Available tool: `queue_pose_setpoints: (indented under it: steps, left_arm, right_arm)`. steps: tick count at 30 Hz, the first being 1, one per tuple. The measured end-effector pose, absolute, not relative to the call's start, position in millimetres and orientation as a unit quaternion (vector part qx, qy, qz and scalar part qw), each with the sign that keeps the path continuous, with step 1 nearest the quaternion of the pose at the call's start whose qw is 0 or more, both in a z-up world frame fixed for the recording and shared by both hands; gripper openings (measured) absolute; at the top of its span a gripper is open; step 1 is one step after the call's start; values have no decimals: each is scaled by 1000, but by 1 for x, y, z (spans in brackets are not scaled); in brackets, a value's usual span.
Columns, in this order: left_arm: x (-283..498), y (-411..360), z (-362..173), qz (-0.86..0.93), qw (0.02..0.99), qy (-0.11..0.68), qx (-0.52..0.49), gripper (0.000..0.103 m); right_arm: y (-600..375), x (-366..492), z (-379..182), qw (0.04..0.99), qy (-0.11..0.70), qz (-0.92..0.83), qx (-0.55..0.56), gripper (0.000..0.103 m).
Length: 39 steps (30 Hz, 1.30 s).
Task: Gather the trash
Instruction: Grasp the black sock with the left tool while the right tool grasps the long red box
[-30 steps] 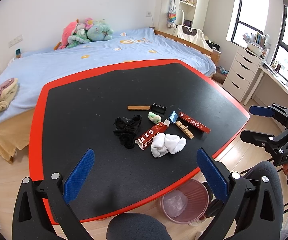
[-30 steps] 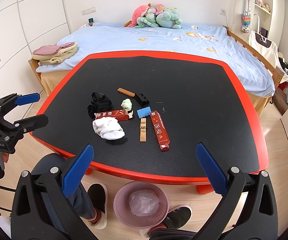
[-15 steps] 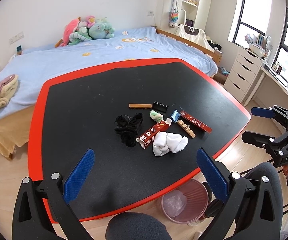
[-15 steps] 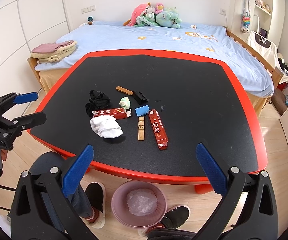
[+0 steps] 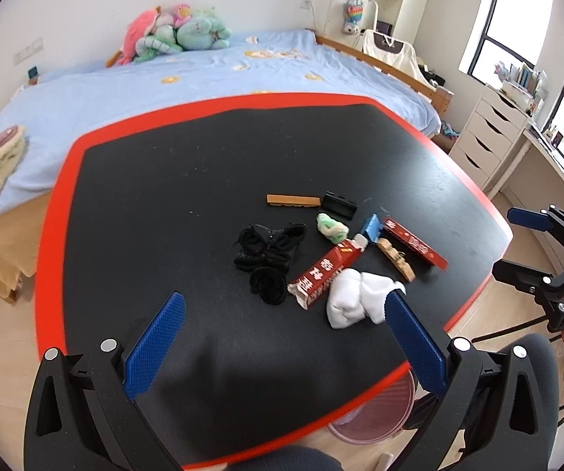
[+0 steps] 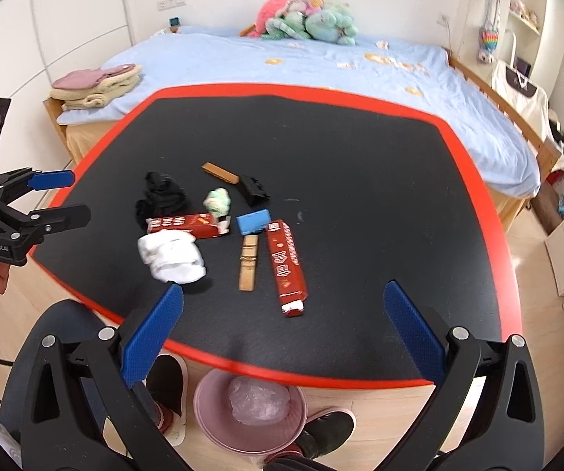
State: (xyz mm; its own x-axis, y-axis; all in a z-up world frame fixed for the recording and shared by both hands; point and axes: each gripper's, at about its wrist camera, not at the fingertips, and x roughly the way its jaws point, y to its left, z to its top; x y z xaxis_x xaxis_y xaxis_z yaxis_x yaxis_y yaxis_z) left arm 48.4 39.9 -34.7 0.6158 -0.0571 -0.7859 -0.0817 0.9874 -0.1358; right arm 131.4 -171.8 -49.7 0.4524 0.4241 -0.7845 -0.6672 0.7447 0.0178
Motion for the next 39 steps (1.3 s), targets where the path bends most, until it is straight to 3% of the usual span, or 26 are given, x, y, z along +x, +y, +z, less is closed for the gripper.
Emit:
queue_pose_setpoints:
  steps: [12,17,21,25,26,28,29,34,39]
  left_arm:
    - [107,57,-75,-5,870,486,-85,98]
    - [117,61,-88,-11,864,494,-92,96]
    - [120,61,-97,-14,860,502,-89,72]
    - [119,60,-96,-15,865,495,-80,60]
    - [120,61,-96,-20,865,494,-81,51]
    - [119,59,-96,-21,865,495,-73,48]
    - [119,58,-96,-21,866,495,-71,47]
    - [118,59,-89,-14,870,488,-74,44]
    - [104,56,-69,-14,879,471,-70,44]
  right_arm:
    - [-149,176,-96,811,444,332,-187,99]
    - [-140,188,-113,798,459,338,-194,81]
    - [-135,193,-122,794,463,342,-197,66]
    - [-130,195,-128,789,464,349,-200,49]
    - [-129,194,-127,789,462,353,-198,46]
    - [-127,194,-125,791,459,353,-199,26]
    - [-126,193,-125,791,458,353,-201,22]
    - [-128,191,-120,796,455,348,-194,15]
    - [-140,181,-107,802,448,348,-184,15]
